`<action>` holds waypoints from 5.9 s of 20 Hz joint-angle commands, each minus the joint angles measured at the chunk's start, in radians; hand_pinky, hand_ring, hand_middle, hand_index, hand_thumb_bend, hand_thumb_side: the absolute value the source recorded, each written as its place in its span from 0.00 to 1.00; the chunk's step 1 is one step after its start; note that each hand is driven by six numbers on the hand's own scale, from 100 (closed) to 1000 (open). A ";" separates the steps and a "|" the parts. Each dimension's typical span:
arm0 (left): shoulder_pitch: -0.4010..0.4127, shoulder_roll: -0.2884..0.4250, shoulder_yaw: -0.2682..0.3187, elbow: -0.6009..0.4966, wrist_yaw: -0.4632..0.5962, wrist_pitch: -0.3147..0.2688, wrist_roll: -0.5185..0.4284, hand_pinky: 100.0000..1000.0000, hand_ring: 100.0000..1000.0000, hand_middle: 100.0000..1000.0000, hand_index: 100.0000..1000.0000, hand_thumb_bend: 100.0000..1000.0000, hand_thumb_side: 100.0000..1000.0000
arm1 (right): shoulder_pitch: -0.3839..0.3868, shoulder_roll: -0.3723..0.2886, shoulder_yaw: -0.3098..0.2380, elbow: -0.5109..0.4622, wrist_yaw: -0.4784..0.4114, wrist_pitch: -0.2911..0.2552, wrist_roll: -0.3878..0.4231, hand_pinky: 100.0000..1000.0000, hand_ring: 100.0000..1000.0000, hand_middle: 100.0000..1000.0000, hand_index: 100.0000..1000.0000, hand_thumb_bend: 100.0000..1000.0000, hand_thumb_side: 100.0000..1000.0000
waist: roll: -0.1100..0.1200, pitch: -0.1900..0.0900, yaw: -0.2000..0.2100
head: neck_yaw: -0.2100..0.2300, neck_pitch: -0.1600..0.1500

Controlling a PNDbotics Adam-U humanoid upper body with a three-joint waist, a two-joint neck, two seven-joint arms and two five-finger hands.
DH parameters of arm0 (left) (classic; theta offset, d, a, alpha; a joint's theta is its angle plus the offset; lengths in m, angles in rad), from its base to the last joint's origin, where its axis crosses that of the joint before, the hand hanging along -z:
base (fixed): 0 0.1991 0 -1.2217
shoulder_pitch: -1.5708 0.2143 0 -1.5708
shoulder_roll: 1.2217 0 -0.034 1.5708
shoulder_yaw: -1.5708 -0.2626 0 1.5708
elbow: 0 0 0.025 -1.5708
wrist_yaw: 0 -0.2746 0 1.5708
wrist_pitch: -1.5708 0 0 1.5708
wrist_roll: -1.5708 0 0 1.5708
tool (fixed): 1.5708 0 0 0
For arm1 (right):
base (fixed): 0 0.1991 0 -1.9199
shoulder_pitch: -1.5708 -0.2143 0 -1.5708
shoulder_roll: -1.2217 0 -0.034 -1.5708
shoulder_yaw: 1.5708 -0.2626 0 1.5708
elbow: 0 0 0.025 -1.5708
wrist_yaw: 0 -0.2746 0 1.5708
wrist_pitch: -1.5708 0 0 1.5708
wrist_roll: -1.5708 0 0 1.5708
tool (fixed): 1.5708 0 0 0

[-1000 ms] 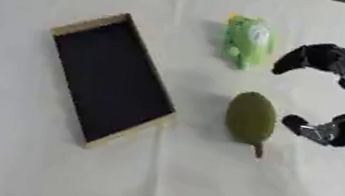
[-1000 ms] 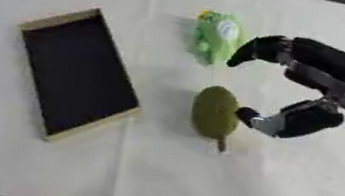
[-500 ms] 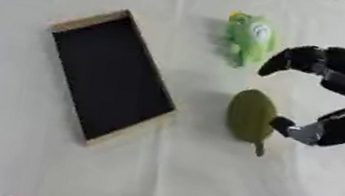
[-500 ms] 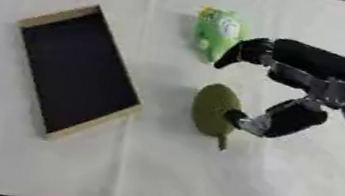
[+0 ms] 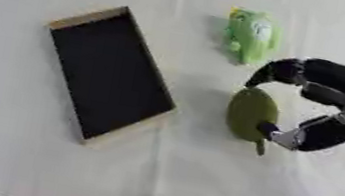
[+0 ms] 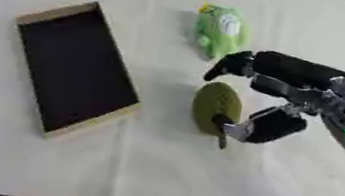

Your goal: Pick up objects on the table and place them in the box.

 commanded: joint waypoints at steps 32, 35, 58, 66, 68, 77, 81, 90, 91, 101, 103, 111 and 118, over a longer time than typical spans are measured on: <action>-0.007 -0.010 -0.003 -0.017 0.010 -0.013 -0.005 0.70 0.79 0.81 0.85 0.49 0.65 | -0.033 0.055 0.043 0.114 0.262 -0.008 -0.088 0.84 0.68 0.60 0.68 0.04 0.00 | 0.005 0.011 0.023 | -0.010 -0.020; -0.007 -0.011 -0.004 -0.017 0.011 -0.012 -0.006 0.70 0.79 0.81 0.85 0.49 0.65 | -0.032 0.050 0.034 0.093 0.263 0.001 -0.138 0.83 0.66 0.57 0.64 0.00 0.00 | 0.005 0.011 0.022 | -0.008 -0.021; -0.006 -0.001 -0.019 -0.017 0.021 -0.016 -0.025 0.70 0.78 0.80 0.84 0.48 0.65 | -0.439 0.344 0.107 0.001 0.259 -0.039 -0.115 0.82 0.61 0.55 0.61 0.00 0.00 | -0.014 -0.013 0.029 | -0.011 -0.015; -0.019 -0.005 -0.025 -0.017 0.029 -0.018 -0.035 0.70 0.78 0.80 0.84 0.48 0.65 | -0.493 0.497 0.175 0.181 0.315 -0.055 -0.096 0.82 0.61 0.55 0.62 0.00 0.00 | -0.025 -0.010 0.046 | -0.023 -0.022; -0.020 -0.007 -0.026 -0.017 0.030 -0.018 -0.036 0.70 0.78 0.80 0.84 0.47 0.65 | -0.490 0.523 0.186 0.242 0.333 -0.062 -0.099 0.82 0.61 0.55 0.62 0.00 0.00 | -0.027 -0.008 0.050 | -0.026 -0.024; -0.021 -0.012 -0.025 -0.017 0.032 -0.019 -0.036 0.70 0.78 0.80 0.84 0.47 0.65 | -0.458 0.579 0.229 0.439 0.392 -0.130 -0.113 0.84 0.67 0.60 0.67 0.00 0.00 | -0.031 -0.002 0.060 | -0.030 -0.027; -0.022 -0.014 -0.025 -0.017 0.033 -0.020 -0.036 0.70 0.78 0.80 0.84 0.47 0.65 | -0.454 0.589 0.237 0.463 0.408 -0.171 -0.095 0.85 0.72 0.66 0.74 0.09 0.00 | -0.030 -0.002 0.061 | -0.031 -0.028; -0.020 -0.014 -0.026 -0.017 0.035 -0.018 -0.037 0.70 0.78 0.80 0.84 0.47 0.65 | -0.448 0.580 0.209 0.429 0.453 -0.210 -0.112 0.90 0.81 0.77 0.83 0.33 0.16 | -0.028 -0.006 0.057 | -0.024 -0.028; -0.020 -0.014 -0.026 -0.017 0.035 -0.018 -0.037 0.70 0.78 0.80 0.84 0.47 0.65 | -0.448 0.577 0.205 0.414 0.456 -0.204 -0.121 0.90 0.81 0.77 0.83 0.34 0.15 | -0.028 -0.006 0.056 | -0.023 -0.028; -0.017 -0.014 -0.025 -0.017 0.035 -0.019 -0.035 0.70 0.78 0.80 0.84 0.47 0.65 | -0.420 0.518 0.107 0.170 0.408 -0.115 -0.145 0.90 0.79 0.77 0.83 0.29 0.09 | -0.022 -0.012 0.045 | -0.014 -0.033; -0.015 -0.013 -0.023 -0.017 0.034 -0.019 -0.034 0.70 0.78 0.80 0.84 0.47 0.65 | -0.405 0.488 0.065 0.121 0.376 -0.086 -0.151 0.89 0.78 0.76 0.83 0.25 0.05 | -0.020 -0.013 0.042 | -0.011 -0.033; -0.007 -0.010 -0.019 -0.017 0.029 -0.018 -0.027 0.70 0.79 0.81 0.83 0.46 0.65 | -0.316 0.292 -0.078 0.120 0.274 0.025 -0.157 0.90 0.80 0.78 0.84 0.27 0.03 | -0.020 -0.012 0.030 | 0.001 -0.032; -0.008 -0.010 -0.019 -0.017 0.028 -0.018 -0.027 0.70 0.79 0.81 0.83 0.46 0.65 | -0.295 0.213 -0.115 0.251 0.323 0.024 -0.167 0.90 0.83 0.82 0.86 0.32 0.10 | -0.011 -0.003 0.027 | -0.012 -0.033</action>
